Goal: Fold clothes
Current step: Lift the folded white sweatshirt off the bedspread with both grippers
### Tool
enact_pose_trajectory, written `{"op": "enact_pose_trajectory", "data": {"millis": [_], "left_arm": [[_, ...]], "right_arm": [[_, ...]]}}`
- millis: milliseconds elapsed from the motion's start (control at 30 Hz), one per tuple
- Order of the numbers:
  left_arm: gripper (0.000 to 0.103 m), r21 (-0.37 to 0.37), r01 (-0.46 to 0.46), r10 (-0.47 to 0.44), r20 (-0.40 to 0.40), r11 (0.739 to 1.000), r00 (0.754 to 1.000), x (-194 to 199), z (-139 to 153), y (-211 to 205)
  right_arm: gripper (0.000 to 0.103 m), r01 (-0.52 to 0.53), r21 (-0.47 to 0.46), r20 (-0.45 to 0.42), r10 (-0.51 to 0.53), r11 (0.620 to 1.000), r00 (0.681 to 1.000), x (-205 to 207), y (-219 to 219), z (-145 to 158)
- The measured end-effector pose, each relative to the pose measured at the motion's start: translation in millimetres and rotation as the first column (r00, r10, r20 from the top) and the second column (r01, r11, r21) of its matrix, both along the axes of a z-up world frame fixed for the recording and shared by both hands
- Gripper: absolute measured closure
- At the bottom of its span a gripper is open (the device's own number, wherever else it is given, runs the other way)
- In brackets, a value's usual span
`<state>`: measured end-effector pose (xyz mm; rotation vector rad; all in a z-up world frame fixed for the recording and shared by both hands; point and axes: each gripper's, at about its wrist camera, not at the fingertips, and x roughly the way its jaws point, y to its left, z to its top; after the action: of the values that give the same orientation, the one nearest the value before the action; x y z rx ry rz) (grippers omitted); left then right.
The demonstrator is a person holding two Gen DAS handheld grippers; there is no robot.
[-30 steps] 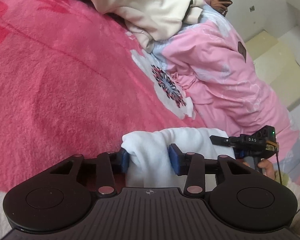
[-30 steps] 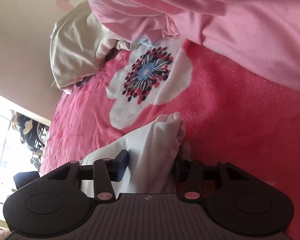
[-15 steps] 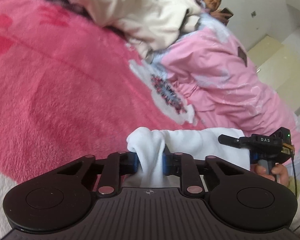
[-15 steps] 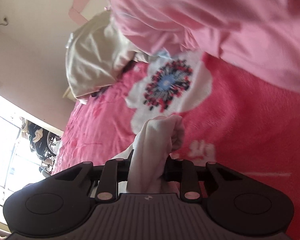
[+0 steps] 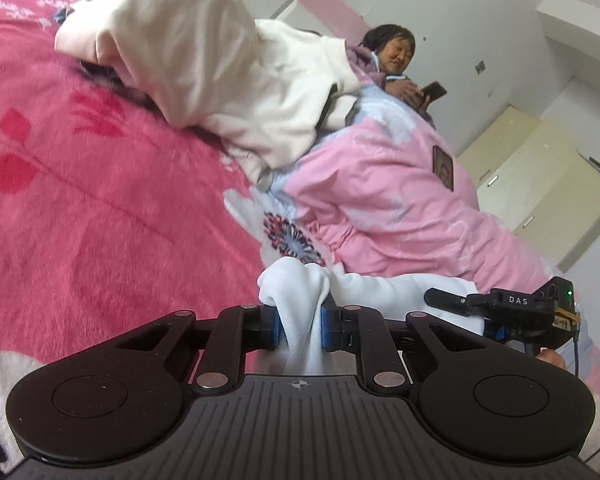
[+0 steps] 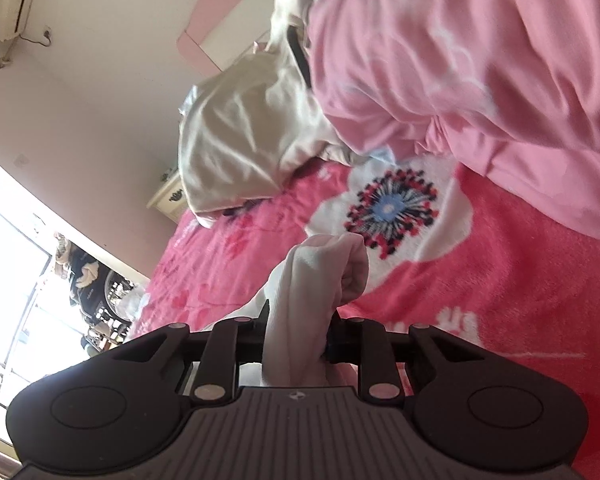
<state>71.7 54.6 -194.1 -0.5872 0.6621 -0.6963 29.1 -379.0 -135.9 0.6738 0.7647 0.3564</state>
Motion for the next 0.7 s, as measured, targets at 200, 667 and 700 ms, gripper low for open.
{"op": "enact_pose_trajectory", "data": {"millis": [200, 667, 700], "left_arm": [[0.087, -0.009, -0.027, 0.027, 0.049, 1.0, 0.998, -5, 22, 10], [0.088, -0.019, -0.096, 0.097, 0.078, 0.995, 0.992, -33, 56, 46], [0.088, -0.017, -0.1, 0.101, 0.089, 0.995, 0.991, -36, 59, 48]], "right_arm": [[0.079, -0.01, 0.028, 0.055, 0.008, 1.0, 0.998, 1, 8, 17], [0.079, -0.078, 0.07, 0.114, 0.07, 0.994, 0.991, 1, 44, 49], [0.079, -0.08, 0.073, 0.124, 0.071, 0.994, 0.99, -1, 46, 51]]}}
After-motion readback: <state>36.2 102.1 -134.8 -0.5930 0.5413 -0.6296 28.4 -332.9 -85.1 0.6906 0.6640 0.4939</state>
